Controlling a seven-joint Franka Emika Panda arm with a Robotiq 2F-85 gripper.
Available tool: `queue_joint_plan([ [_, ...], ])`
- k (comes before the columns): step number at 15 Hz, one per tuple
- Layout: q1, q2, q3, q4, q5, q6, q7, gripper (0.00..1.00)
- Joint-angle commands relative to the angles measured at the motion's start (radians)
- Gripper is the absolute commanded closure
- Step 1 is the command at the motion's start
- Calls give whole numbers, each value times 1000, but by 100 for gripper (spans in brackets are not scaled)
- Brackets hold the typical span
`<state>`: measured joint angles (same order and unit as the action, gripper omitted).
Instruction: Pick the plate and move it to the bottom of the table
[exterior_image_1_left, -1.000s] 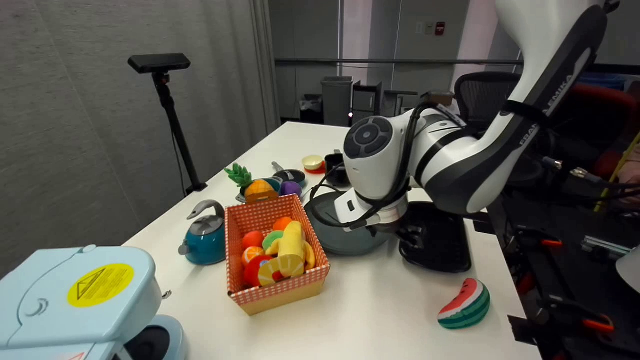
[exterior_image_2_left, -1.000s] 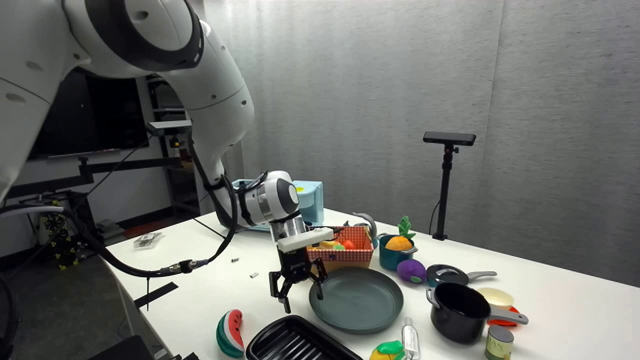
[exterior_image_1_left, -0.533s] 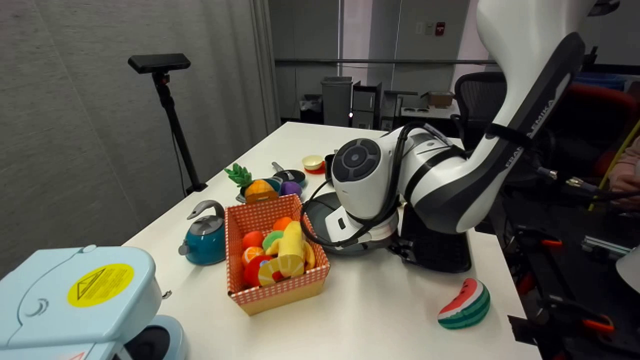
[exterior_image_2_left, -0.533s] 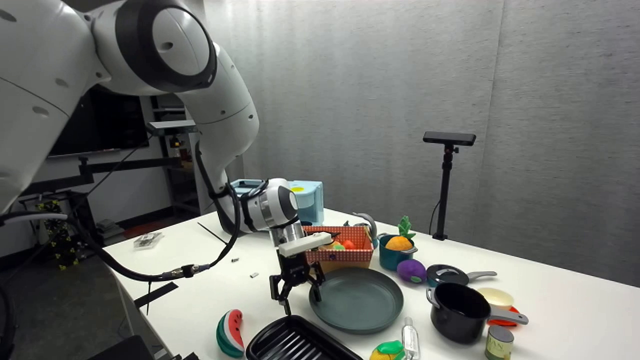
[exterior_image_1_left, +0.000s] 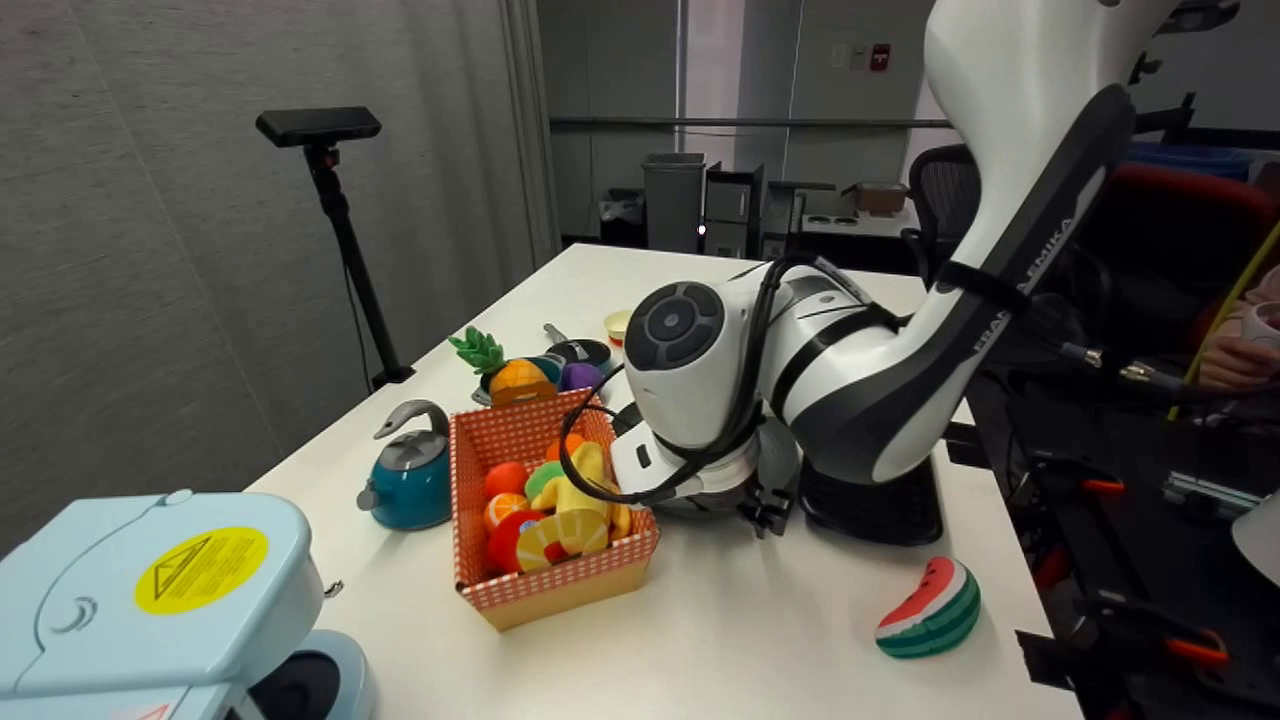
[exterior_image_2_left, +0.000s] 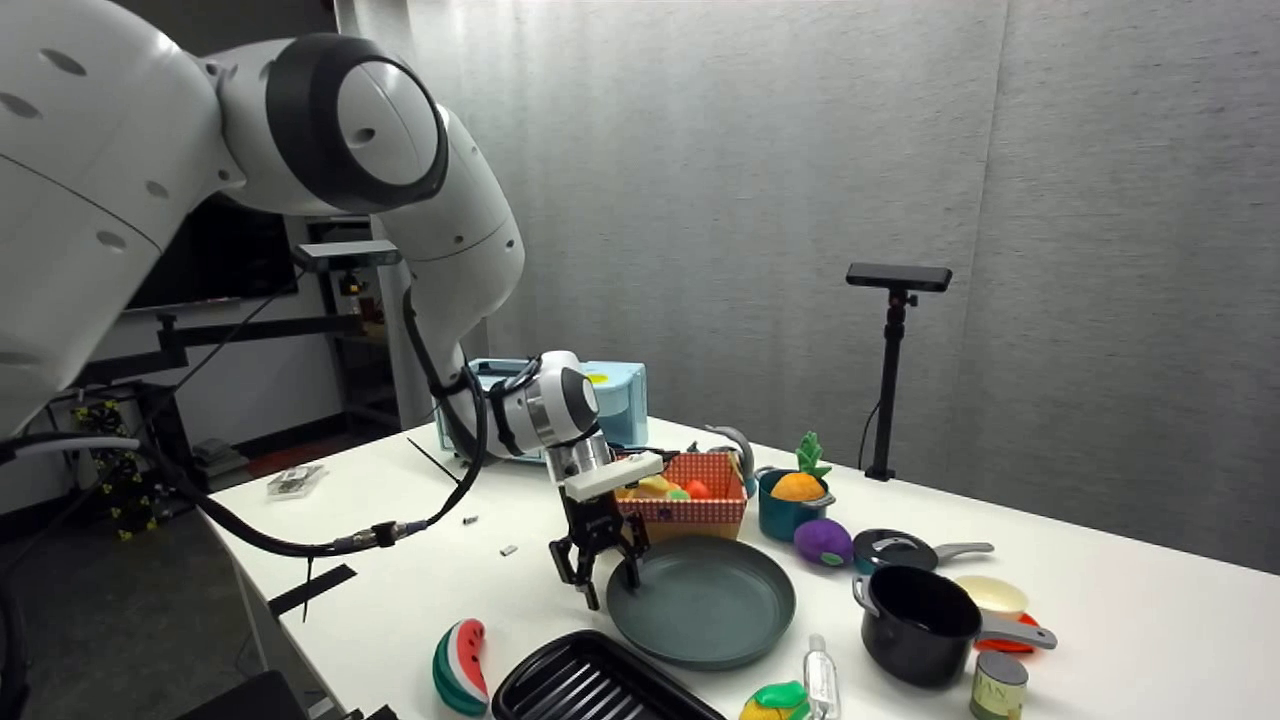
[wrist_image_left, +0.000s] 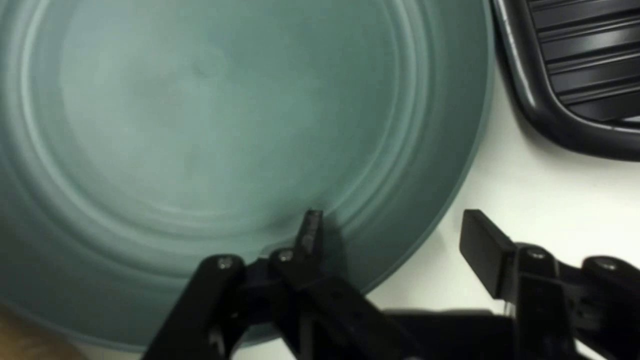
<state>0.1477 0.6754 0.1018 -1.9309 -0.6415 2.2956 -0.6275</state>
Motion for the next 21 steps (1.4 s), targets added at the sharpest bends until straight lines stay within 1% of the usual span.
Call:
queue_joint_plan([
  [1, 13, 39, 4, 63, 2, -30, 14, 58],
  [3, 15, 43, 3, 71, 4, -34, 23, 73],
  [4, 13, 40, 4, 69, 6, -38, 26, 79],
  [5, 11, 34, 5, 64, 9, -47, 35, 84],
  [6, 8, 30, 7, 60, 10, -48, 37, 84],
  [7, 2, 19, 9, 49, 13, -56, 41, 88],
  [9, -11, -4, 23, 29, 36, -103, 23, 96],
  [10, -20, -17, 34, 21, 62, -148, -5, 94],
  [12, -32, -42, 54, 15, 132, -288, -63, 97],
  [13, -32, -55, 59, 14, 163, -353, -91, 95],
  [14, -31, -65, 63, 15, 193, -420, -116, 100],
  [15, -34, -75, 68, 26, 219, -493, -147, 100],
  [21, -31, -112, 86, 93, 321, -912, -311, 100],
])
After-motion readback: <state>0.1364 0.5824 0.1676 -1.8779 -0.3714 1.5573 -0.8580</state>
